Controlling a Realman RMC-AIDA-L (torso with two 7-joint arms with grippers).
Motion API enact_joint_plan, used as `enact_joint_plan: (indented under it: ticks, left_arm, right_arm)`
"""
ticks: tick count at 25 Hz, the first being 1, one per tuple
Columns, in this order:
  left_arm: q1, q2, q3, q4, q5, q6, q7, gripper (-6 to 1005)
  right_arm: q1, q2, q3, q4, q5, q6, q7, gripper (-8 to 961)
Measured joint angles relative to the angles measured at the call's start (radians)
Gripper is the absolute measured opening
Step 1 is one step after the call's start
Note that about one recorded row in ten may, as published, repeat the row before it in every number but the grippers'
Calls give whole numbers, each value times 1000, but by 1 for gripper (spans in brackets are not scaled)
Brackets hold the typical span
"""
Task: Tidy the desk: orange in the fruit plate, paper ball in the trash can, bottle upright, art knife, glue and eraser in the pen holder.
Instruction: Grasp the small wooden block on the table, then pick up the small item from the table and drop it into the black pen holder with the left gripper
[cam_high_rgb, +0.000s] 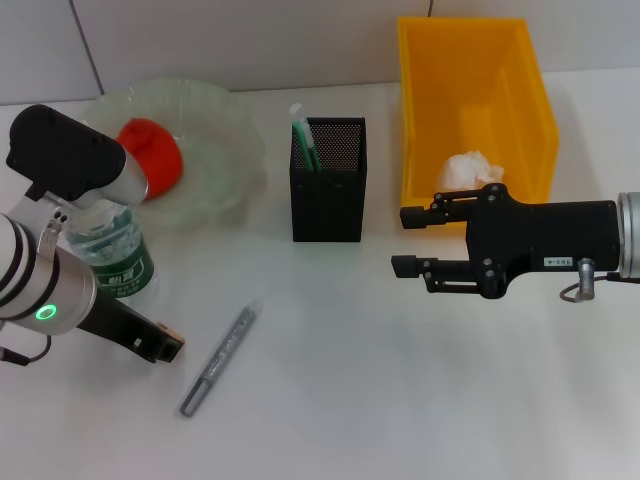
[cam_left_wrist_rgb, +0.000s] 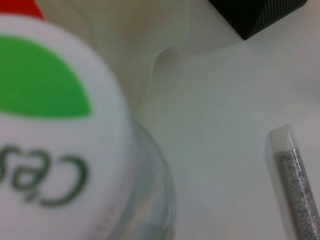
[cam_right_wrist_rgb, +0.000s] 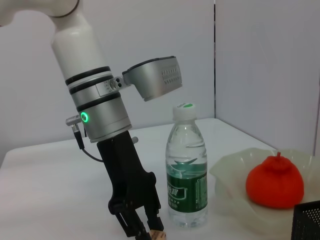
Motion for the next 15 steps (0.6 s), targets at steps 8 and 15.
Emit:
enact_joint_plan:
  ticks: [8, 15]
  left_arm:
    - [0, 0, 0, 15, -11, 6, 1, 394]
    - [2, 0, 0, 20, -17, 10, 3, 393]
  right_arm:
    - [0, 0, -1, -1, 0, 0, 0, 574]
    - [6, 0, -1, 2, -1, 0, 0, 574]
